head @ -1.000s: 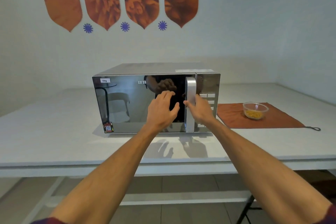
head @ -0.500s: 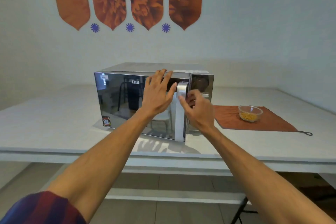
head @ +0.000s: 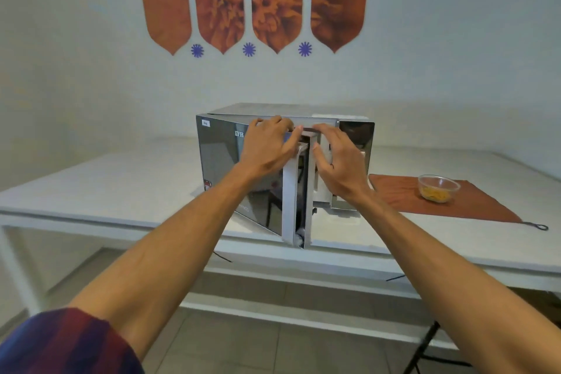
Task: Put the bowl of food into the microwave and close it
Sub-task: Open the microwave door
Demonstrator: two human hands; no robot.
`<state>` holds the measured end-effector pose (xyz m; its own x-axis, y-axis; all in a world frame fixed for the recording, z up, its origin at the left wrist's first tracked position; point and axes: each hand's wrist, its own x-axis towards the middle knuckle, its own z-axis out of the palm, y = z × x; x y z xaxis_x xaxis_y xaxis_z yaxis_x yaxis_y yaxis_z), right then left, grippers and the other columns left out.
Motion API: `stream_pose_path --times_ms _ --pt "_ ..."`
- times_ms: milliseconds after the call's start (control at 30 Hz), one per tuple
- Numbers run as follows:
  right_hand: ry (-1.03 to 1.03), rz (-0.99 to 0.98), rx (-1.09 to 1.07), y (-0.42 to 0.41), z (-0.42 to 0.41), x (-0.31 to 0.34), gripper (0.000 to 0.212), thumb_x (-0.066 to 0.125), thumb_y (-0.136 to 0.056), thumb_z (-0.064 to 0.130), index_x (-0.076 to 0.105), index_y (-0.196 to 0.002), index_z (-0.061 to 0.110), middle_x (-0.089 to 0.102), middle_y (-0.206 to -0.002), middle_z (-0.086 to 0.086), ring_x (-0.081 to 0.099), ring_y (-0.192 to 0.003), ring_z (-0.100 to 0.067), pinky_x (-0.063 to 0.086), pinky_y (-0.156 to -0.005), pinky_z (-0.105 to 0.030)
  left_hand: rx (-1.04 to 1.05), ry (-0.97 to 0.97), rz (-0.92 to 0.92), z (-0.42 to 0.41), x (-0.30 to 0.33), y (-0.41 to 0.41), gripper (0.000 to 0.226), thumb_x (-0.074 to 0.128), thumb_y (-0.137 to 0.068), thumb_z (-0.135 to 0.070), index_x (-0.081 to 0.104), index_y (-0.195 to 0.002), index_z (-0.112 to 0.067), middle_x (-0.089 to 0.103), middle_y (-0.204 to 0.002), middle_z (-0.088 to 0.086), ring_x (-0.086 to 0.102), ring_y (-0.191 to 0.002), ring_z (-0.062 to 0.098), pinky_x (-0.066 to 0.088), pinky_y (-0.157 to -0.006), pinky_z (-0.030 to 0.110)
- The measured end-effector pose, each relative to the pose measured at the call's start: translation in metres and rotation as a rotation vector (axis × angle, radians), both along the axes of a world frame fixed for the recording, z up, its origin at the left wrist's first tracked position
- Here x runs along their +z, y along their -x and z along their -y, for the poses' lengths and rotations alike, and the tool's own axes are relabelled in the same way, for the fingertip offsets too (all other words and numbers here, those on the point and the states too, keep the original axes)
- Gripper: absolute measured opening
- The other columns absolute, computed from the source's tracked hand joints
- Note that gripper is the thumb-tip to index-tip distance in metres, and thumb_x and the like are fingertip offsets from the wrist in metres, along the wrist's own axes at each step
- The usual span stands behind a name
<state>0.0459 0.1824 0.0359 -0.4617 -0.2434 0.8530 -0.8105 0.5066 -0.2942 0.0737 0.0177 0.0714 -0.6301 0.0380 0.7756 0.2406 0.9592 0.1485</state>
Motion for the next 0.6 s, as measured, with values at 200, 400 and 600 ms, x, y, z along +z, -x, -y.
stream_pose_path --times_ms 200,400,600 --pt "-0.140 0.027 -0.013 -0.022 0.021 0.004 0.040 0.042 -0.093 0.029 0.059 -0.126 0.011 0.066 -0.122 -0.007 0.061 -0.107 -0.021 0.049 -0.087 -0.031 0.036 0.077 0.008 0.022 0.011 -0.041 0.060 0.028 -0.091 -0.052 0.073 -0.101 -0.015 0.072 -0.100 0.004 0.065 -0.093 0.020 0.031 -0.103 0.040" --pt "-0.144 0.084 0.050 -0.065 0.048 0.008 0.037 0.045 -0.090 0.028 0.065 -0.116 0.010 0.070 -0.115 -0.007 0.063 -0.104 -0.021 0.048 -0.087 -0.034 0.113 0.057 -0.016 0.049 0.017 -0.084 0.053 0.041 -0.088 -0.048 0.073 -0.071 -0.009 0.071 -0.067 0.008 0.063 -0.065 0.023 0.038 -0.067 0.030" --pt "-0.177 0.154 0.010 -0.093 0.056 0.008 0.032 0.054 -0.090 0.024 0.063 -0.119 0.016 0.069 -0.119 -0.001 0.063 -0.108 -0.017 0.048 -0.092 -0.035 0.209 0.054 0.026 0.071 0.020 -0.134 0.045 0.045 -0.088 -0.033 0.045 -0.049 -0.012 0.042 -0.047 0.006 0.036 -0.045 0.021 0.028 -0.057 0.027"
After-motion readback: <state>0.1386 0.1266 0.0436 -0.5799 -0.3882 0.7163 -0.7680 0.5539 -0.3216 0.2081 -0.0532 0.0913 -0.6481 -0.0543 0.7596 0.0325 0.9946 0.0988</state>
